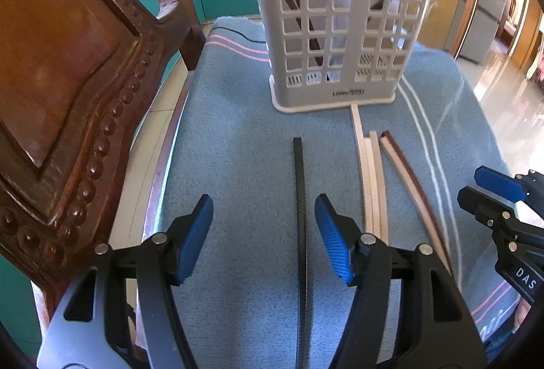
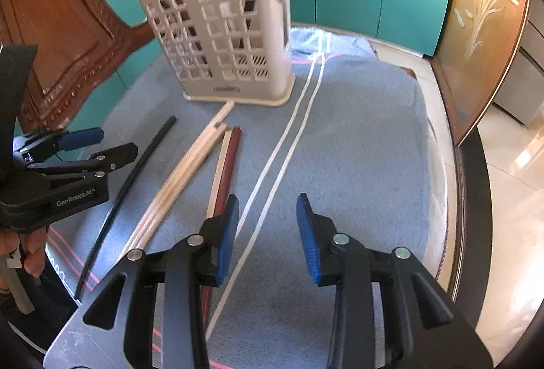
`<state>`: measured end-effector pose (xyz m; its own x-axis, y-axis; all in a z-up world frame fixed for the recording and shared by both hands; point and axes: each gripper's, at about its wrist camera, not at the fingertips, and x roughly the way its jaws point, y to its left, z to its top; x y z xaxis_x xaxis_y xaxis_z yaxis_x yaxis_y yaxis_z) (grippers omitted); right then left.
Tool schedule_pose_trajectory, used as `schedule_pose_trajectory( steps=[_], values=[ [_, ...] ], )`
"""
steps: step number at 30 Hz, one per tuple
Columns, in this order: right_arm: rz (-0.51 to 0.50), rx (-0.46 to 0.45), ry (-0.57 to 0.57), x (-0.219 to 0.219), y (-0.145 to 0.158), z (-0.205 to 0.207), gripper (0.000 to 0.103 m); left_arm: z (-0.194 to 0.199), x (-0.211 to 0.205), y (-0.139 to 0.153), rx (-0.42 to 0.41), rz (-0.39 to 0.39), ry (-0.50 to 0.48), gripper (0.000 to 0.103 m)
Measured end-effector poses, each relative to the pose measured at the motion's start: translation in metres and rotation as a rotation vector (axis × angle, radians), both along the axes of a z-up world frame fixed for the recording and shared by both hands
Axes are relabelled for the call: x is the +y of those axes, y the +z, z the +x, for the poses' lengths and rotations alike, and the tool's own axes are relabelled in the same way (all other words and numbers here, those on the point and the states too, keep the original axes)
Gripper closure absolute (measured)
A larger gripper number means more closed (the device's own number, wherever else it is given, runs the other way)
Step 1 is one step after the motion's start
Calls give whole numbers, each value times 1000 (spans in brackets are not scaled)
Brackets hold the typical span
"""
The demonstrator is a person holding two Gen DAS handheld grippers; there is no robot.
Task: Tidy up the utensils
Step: 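Grasp a dark red chopstick with the right tool while the left tool grasps a black chopstick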
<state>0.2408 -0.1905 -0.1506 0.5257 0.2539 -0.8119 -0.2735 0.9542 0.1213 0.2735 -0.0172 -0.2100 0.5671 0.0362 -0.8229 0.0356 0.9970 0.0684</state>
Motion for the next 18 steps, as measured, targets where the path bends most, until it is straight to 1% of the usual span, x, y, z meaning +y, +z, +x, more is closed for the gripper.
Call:
schedule_pose_trajectory(
  steps=[3,6,9,11,13,15,16,17,18],
  values=[
    [14,-5,-2,-4,0,4,68,1,7,3,2,-58,10,40],
    [30,8,8,-2,-5,9,68,4,6,1,8,-63,11,40],
    [64,27,58,9,-9,10,68,9,3,-3,19,-60,-3,43],
    [48,36,90,21,-13,10,68,14,4,-4,19,-50,8,48],
    [12,55,118,34,-23,11,68,22,10,-6,28,-58,29,49],
    [-33,41,126,41,-27,10,68,27,13,-10,42,-59,44,49],
    [-59,36,133,45,-27,10,70,28,12,-12,47,-56,45,49],
    [-63,35,136,47,-27,9,88,28,11,-14,50,-52,42,49],
    [-46,49,133,47,-27,10,88,29,10,-15,52,-49,37,49]
  ],
)
